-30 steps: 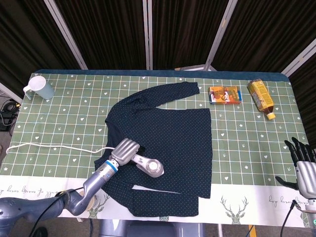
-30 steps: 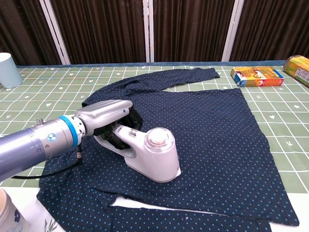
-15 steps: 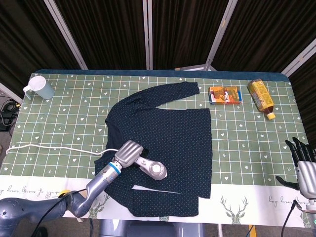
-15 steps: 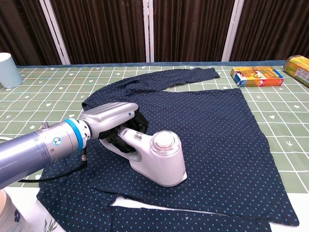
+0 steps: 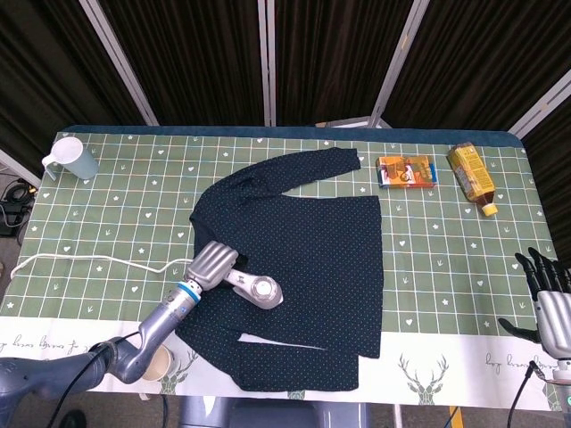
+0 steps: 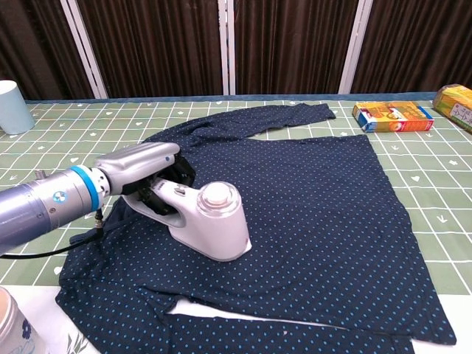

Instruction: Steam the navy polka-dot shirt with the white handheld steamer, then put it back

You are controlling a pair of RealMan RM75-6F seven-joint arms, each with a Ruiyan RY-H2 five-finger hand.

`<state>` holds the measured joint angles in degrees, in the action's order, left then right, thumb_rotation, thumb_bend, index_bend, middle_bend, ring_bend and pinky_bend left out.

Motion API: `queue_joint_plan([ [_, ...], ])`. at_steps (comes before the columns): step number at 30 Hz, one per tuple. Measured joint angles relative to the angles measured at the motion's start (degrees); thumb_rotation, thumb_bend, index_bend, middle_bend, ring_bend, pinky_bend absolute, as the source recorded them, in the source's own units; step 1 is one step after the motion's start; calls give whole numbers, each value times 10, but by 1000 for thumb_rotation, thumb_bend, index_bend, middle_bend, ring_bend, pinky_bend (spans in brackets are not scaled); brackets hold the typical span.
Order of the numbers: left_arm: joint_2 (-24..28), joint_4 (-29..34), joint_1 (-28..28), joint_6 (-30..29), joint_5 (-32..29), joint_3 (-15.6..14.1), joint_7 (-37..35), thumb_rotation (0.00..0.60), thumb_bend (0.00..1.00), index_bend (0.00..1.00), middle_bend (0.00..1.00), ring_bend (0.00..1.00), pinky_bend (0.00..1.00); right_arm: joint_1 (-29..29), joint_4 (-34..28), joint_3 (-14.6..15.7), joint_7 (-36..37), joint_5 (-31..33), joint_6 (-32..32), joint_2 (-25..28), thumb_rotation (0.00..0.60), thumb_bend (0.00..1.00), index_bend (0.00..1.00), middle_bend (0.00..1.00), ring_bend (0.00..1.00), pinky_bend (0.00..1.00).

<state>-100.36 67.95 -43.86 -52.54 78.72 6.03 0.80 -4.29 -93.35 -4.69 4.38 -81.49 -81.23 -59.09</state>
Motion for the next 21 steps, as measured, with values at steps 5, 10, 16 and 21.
queue_joint_plan([
  [5,12,-11,4,0,0,-1,-10,600,618,918,842,768,950,0,-1,0,-2,-1,-1,-1,600,0,0,0,0,0],
  [10,22,-20,8,-3,2,-1,-22,600,617,918,842,768,950,0,-2,0,-3,0,-1,-1,600,0,0,0,0,0],
  [16,25,-20,8,-4,7,-3,-31,600,618,918,842,768,950,-1,-2,0,-5,-1,0,-2,600,0,0,0,0,0],
  [21,16,-18,7,-4,10,-4,-30,600,618,918,842,769,950,-1,-2,0,-3,0,0,-1,600,0,0,0,0,0],
])
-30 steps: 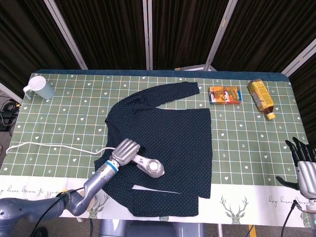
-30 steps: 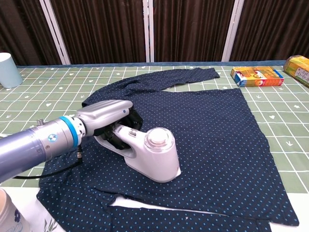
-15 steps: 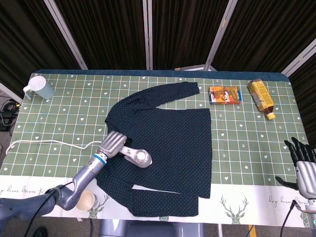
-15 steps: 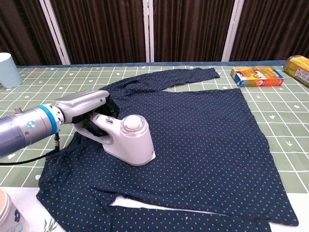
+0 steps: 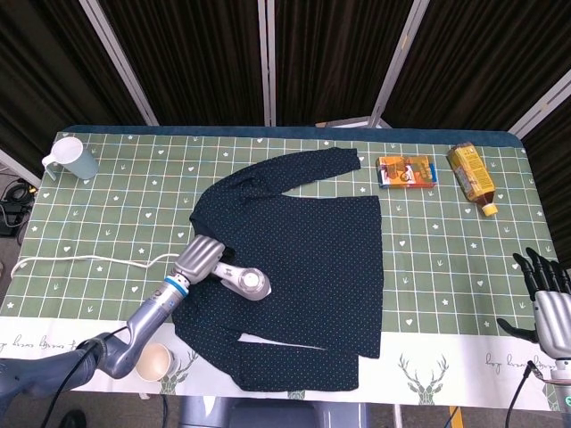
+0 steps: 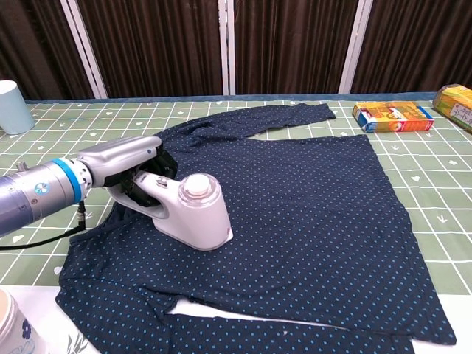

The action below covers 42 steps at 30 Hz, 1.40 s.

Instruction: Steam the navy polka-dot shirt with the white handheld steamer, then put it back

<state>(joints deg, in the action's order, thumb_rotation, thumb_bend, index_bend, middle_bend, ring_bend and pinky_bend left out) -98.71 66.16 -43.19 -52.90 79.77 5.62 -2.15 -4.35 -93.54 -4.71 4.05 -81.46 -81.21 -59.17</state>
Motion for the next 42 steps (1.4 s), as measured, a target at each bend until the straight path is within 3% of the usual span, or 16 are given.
queue_joint_plan([
  [24,-64,31,-20,14,-2,3,54,600,618,918,842,768,950,2,2,0,9,-1,-2,3,600,0,0,0,0,0],
  [42,-51,38,-15,9,-12,6,72,600,618,918,842,769,950,3,0,1,8,-4,-4,4,600,0,0,0,0,0],
])
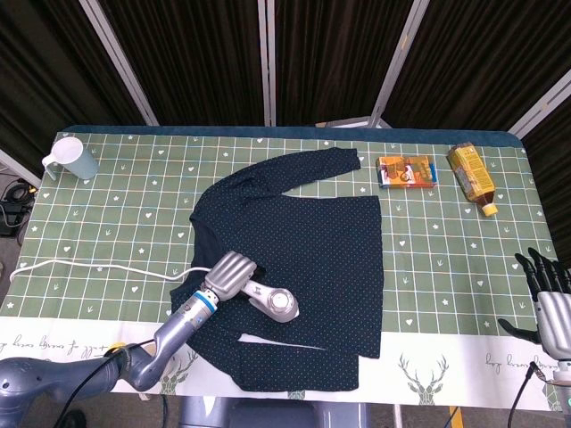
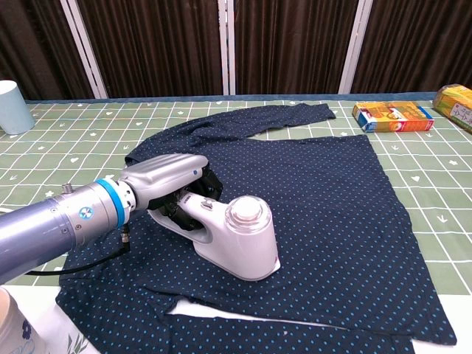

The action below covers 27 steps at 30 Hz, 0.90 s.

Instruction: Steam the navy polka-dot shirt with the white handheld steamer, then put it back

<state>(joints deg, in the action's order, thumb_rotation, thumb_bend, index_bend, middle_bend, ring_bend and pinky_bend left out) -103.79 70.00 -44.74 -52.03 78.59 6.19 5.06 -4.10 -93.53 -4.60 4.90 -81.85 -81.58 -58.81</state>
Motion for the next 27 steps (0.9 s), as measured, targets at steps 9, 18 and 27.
queue_joint_plan([
  [9,24,-5,5,-4,2,-2,-5,600,618,918,842,769,950,0,1,-1,3,0,0,1,600,0,0,0,0,0],
  [18,51,-13,15,-11,5,-6,-20,600,619,918,842,769,950,0,-1,0,-1,-1,0,0,600,0,0,0,0,0],
  [27,68,-32,26,-18,8,-10,-40,600,618,918,842,769,950,0,-2,0,-2,-2,-2,0,600,0,0,0,0,0],
])
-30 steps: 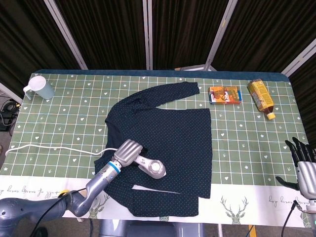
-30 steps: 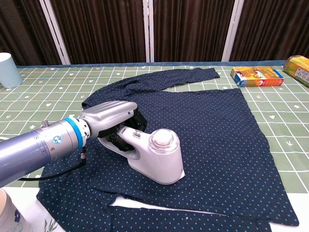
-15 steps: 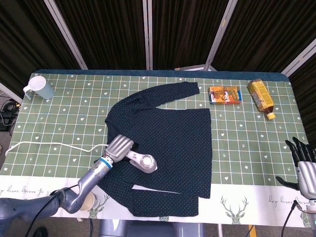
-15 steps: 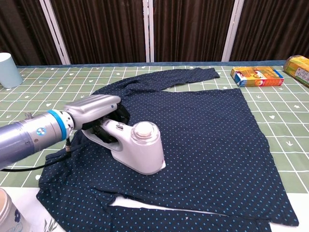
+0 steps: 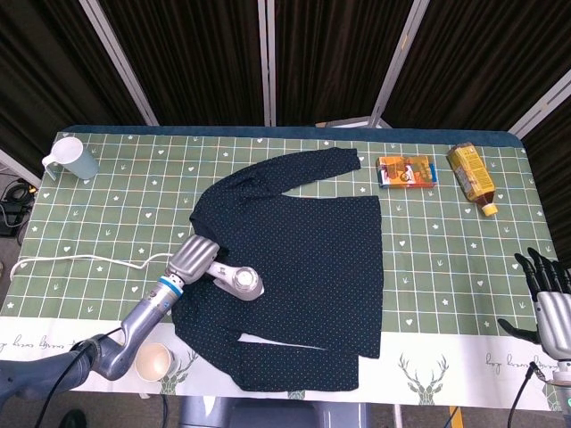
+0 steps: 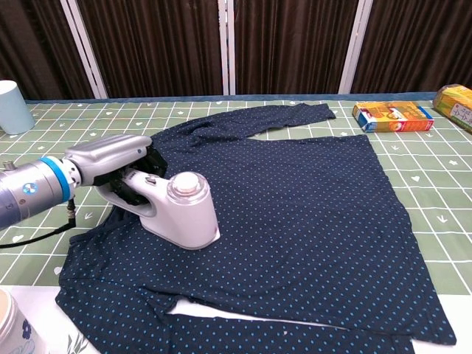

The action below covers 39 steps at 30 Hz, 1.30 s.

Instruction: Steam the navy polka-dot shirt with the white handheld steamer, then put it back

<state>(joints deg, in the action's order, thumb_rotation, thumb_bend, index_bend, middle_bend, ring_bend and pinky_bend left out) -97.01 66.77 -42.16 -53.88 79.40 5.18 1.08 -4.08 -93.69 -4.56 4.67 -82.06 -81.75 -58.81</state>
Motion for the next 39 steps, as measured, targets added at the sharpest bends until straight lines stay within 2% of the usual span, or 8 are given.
queue_joint_plan([
  [10,19,-12,13,-16,2,4,-43,600,618,918,842,768,950,0,-1,1,-4,-1,0,-1,600,0,0,0,0,0],
  [19,60,-17,30,-39,-12,26,-91,600,618,918,842,769,950,0,-2,2,-6,-3,0,-1,600,0,0,0,0,0],
  [29,81,-96,58,-19,-43,26,-144,600,605,910,842,768,949,-1,-5,5,-19,-8,-1,-5,600,0,0,0,0,0],
  [31,79,-120,62,-11,-48,25,-159,600,536,888,835,769,940,-1,-6,5,-22,-8,-1,-6,600,0,0,0,0,0],
  [34,75,-152,67,3,-50,22,-183,600,260,773,759,731,886,-1,-7,5,-26,-7,0,-7,600,0,0,0,0,0],
  [36,73,-167,69,13,-49,19,-195,600,53,586,584,611,753,-2,-8,5,-28,-7,1,-8,600,0,0,0,0,0],
  [39,74,-177,69,25,-42,13,-205,600,0,391,386,443,572,-3,-8,5,-29,-6,2,-8,600,0,0,0,0,0],
])
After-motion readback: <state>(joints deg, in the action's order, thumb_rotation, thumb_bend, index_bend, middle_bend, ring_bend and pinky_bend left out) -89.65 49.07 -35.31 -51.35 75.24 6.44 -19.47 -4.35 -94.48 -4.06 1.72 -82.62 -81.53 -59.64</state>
